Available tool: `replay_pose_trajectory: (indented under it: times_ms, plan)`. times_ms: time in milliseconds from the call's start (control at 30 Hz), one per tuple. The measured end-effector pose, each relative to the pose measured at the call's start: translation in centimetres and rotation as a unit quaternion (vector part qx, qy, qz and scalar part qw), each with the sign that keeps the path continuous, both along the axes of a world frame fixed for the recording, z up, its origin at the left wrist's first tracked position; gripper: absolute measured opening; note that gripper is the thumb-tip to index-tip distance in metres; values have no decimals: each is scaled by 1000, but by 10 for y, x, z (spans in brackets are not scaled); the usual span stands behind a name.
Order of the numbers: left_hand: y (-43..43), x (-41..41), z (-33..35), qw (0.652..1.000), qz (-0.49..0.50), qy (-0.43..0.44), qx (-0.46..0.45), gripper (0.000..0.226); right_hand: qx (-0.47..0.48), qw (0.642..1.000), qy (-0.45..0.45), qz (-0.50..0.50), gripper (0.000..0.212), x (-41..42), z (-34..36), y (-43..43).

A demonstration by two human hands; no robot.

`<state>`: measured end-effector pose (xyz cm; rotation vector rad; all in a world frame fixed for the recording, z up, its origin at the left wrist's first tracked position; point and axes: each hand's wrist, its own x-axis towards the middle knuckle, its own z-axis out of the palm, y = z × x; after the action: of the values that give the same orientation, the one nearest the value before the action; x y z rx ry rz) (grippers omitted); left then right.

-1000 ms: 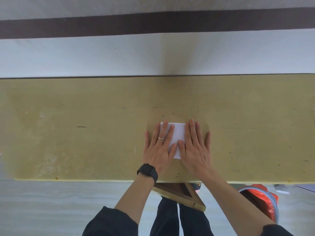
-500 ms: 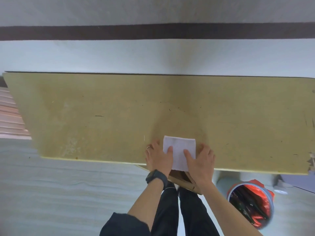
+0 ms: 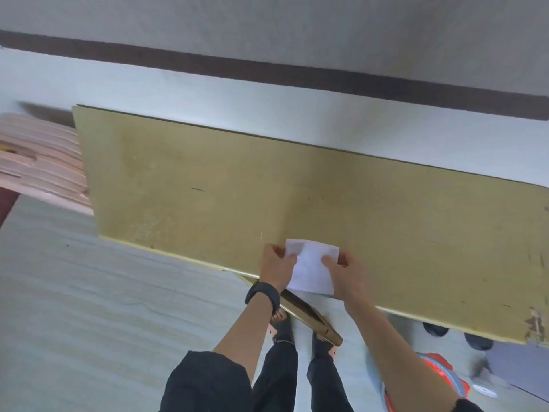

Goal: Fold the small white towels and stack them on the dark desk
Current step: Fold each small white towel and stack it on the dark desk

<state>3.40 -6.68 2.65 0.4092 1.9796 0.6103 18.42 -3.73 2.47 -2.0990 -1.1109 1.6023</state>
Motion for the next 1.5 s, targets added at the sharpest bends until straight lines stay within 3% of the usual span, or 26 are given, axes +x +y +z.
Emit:
replay_pose_trajectory:
  times_ms: [100,200,300,367,533,667,800,967,1233,1500]
  plan:
    - [-28,-23,43,995,57,-34,81,38,92,992,43,72,7,-5,35,-1]
    - [-70,-55,107,984,83,-22,156,27,188,965,63,174,8,-27,82,-8]
    - [-128,-87,177,967,131,35,216,14,258,918,95,287,5,-70,146,-28]
    - [-173,-109,218,949,171,91,250,22,309,875,133,349,7,-110,192,-53]
    - [-310,-156,299,867,307,219,326,28,375,760,240,474,21,-229,280,-160]
    - [-441,-183,334,777,432,304,342,25,408,662,321,540,14,-311,325,-289]
    - [-585,-208,345,691,516,398,313,23,395,593,366,599,15,-371,338,-442]
    - [-757,-226,346,622,588,451,255,25,339,530,418,655,8,-424,342,-623]
    - [-950,-247,337,543,694,424,208,13,231,460,461,723,1,-483,338,-833]
    - [-1102,-310,315,470,767,410,151,16,138,432,452,768,6,-572,314,-1006]
